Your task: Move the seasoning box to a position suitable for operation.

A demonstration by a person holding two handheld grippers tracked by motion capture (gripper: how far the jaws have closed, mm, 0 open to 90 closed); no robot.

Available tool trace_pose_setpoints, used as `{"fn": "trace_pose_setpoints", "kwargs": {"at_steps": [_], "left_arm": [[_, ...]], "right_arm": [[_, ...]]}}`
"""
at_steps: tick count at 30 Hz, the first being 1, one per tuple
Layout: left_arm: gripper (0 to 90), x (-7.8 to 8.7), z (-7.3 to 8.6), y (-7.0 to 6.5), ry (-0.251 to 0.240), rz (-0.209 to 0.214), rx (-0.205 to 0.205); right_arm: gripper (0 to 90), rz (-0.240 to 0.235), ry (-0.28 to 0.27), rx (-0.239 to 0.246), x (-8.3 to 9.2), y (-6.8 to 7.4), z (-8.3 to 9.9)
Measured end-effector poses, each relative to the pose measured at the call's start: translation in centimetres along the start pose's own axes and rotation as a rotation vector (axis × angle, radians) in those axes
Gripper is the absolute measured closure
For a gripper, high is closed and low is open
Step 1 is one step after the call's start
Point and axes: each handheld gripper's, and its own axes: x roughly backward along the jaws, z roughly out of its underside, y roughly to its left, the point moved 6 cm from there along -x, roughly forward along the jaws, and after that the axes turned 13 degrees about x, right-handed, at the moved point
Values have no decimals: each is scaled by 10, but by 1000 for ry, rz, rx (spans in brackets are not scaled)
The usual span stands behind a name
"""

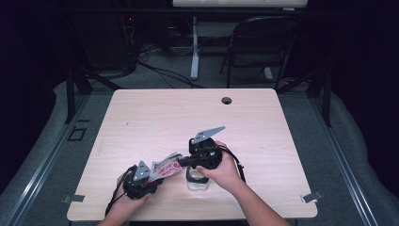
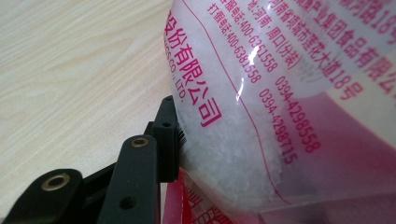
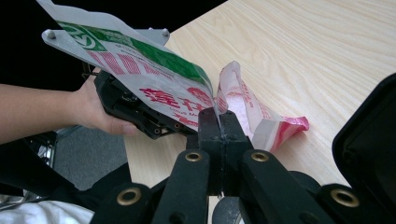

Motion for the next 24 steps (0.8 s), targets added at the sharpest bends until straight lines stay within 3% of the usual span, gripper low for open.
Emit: {"fn": "trace_pose_setpoints", "kwargs": {"at_steps": [12,24], "left_arm": [[610,5,-5,2,-6,-83,-50],[613,8,-8,7,-3,-126,-78]], "right_arm": [[893,52,11,16,2,3,2],[810,88,1,27,13,4,5]]}}
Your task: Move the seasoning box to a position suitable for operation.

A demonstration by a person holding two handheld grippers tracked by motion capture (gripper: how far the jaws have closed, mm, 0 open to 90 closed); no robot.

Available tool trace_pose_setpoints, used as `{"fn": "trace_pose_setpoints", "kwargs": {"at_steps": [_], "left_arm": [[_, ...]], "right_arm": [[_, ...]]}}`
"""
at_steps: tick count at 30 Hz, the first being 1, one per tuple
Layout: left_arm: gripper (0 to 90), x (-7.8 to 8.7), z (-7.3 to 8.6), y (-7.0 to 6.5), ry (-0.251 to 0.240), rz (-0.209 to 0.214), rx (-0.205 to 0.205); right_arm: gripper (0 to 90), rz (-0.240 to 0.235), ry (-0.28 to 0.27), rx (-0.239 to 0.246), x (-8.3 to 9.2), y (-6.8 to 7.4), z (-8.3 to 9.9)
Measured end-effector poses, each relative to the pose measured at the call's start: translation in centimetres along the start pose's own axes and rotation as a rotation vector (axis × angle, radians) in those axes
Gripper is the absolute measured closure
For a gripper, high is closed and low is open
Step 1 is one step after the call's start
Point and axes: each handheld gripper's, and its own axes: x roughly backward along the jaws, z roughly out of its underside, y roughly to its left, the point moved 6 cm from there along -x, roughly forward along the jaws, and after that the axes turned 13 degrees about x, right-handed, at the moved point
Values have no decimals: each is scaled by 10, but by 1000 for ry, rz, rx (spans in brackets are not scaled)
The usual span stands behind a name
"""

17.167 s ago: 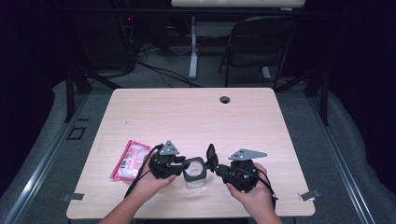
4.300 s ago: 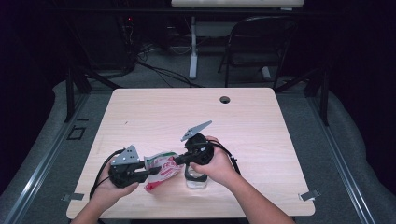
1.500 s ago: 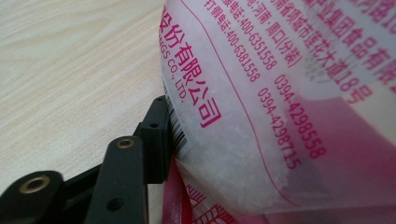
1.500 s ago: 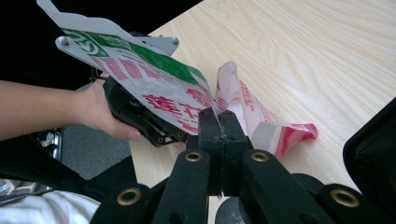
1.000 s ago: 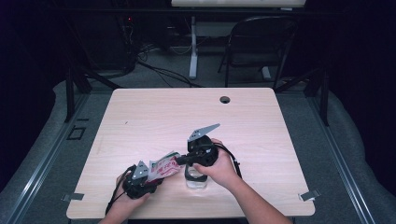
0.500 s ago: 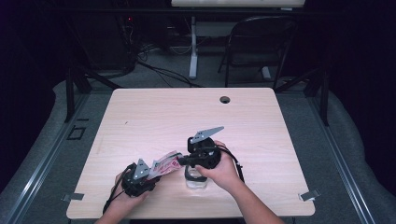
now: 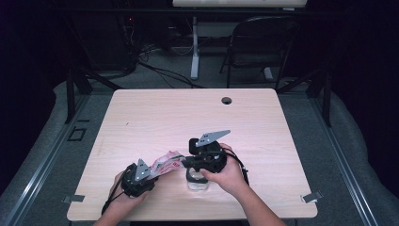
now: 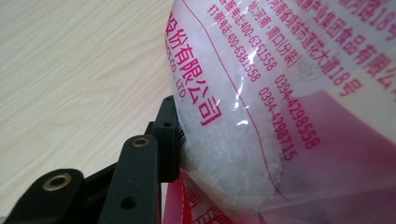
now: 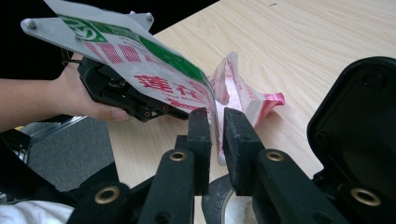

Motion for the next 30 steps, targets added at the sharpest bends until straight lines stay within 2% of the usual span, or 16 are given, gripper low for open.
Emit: {"fn": "trace_pose_setpoints", "kwargs": {"at_steps": [7,12,24,30], "left_arm": [[613,6,-4,2,-21,-39,-21],[613,8,-7,1,-31,-53,-38],[614,10,-16,-1,-49,-117,-100],[614,11,-16,-2,-44,-129,-113]], "right_arm": [[800,1,-3,14,3,3,-1],[797,8,-22,18,10,4,-3],[779,40,-32,14,24,3,1],[767,54,-36,10,30,3,2]]}}
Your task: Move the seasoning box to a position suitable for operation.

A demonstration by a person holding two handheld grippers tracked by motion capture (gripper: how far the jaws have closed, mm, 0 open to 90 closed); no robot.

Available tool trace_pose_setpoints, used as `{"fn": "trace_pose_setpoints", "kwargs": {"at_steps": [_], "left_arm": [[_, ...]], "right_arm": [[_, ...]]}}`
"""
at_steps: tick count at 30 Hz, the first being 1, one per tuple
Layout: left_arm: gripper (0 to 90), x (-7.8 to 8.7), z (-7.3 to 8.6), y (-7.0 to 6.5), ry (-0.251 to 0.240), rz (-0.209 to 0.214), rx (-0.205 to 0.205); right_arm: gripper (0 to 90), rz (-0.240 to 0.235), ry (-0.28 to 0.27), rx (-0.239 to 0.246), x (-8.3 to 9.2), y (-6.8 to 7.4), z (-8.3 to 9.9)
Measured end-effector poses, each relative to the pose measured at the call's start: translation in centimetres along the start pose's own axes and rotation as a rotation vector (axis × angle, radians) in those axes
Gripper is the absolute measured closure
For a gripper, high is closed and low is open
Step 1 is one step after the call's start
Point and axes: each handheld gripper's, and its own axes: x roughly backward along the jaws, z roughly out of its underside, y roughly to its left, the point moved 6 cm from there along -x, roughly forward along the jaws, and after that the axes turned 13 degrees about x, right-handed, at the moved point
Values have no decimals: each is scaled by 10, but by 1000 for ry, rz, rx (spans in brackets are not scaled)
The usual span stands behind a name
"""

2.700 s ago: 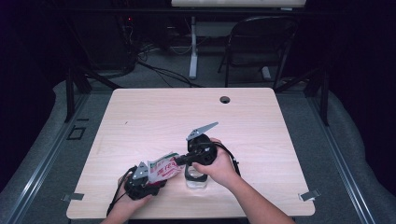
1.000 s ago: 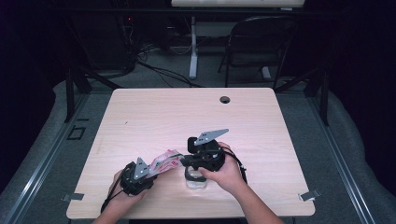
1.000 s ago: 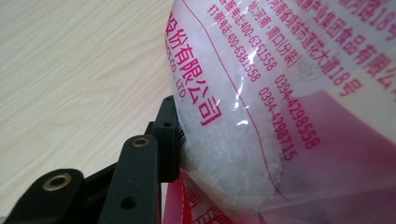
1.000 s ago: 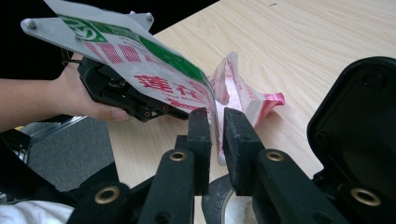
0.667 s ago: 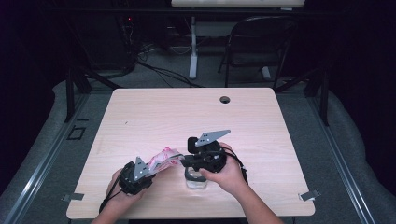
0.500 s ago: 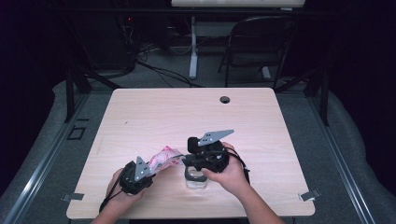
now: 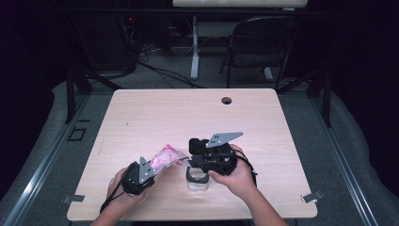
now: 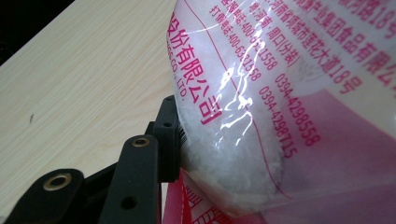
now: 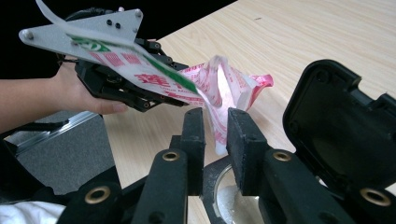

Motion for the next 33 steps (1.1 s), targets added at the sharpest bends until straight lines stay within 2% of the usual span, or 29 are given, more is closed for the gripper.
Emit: {"fn": "trace_pose_setpoints", "kwargs": {"at_steps": [4,6,15,19,22,24,33], "left_arm": [[615,1,0,1,9,-9,-22],[615,1,0,1,4,-9,-8],[615,4,-3,4,-1,-47,-28],[615,3,-3,2,2,-41,-24],[615,2,-2,-1,14,-39,-35],[616,1,-2,-2,20,-41,-45],[616,-1,-5,-6,11,-53,-43]], "right_arm": [[758,-4,-16,-5,1,0,-3],[747,-13,-8,3,-1,2,-3],[711,-1,-16,18,-1,6,-5],[679,10,-21,26,-1,6,-6],[660,27,-24,29,0,5,-6],[652,28,-30,26,0,4,-7],[656,25,-24,45,-3,7,-9]]}}
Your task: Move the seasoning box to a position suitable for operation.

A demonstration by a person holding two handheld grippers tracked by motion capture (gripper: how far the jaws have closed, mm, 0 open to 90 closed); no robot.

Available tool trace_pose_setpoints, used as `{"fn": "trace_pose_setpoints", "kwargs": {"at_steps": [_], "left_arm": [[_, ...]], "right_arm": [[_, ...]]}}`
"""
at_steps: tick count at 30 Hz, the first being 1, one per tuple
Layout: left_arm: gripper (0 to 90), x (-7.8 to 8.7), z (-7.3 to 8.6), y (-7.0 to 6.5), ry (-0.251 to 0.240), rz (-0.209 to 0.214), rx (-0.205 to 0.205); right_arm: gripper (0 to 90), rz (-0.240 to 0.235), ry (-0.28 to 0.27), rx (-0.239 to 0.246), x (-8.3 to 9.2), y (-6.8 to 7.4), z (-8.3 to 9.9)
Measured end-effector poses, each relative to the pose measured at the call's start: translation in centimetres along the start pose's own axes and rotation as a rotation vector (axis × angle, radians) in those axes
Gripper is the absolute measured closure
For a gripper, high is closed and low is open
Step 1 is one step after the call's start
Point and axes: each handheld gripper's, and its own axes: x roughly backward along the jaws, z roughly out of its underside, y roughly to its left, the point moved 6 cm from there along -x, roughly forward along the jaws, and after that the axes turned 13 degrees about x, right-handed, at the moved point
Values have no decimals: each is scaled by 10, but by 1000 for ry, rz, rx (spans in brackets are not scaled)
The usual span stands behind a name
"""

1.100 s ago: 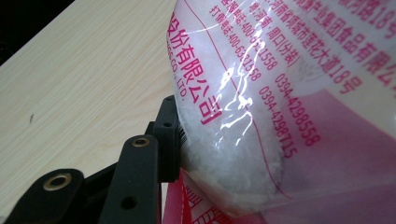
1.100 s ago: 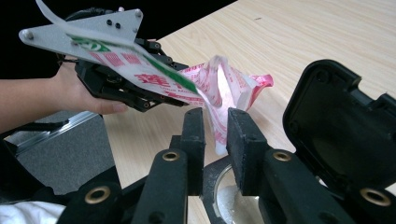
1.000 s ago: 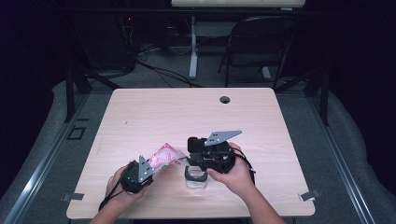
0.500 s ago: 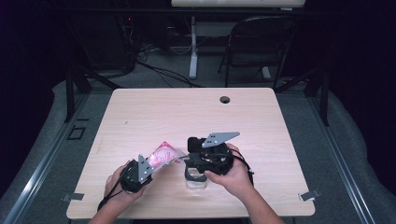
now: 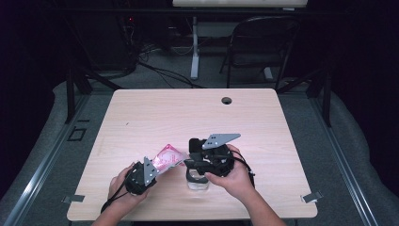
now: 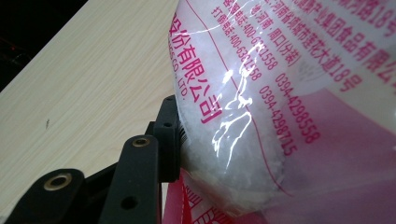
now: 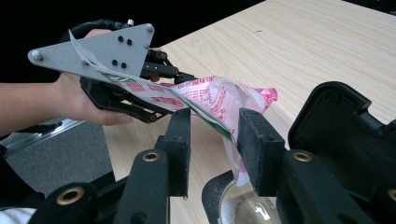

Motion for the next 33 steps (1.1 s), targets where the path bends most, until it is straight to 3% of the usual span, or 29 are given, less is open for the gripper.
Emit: {"fn": "trace_pose_setpoints", "kwargs": {"at_steps": [11,17,29,33], "left_arm": [[616,1,-3,0,-8,-34,-25],[616,2,-6,1,-22,-48,-28],[617,4,-11,3,-43,-74,-44],[617,4,-14,4,-48,-101,-64]], "right_arm": [[852,-28,2,-11,-3,1,1],[899,-34,7,-27,-1,-1,3],[900,-48,-1,-57,1,-4,5],[900,-46,2,-61,2,-6,5]]}}
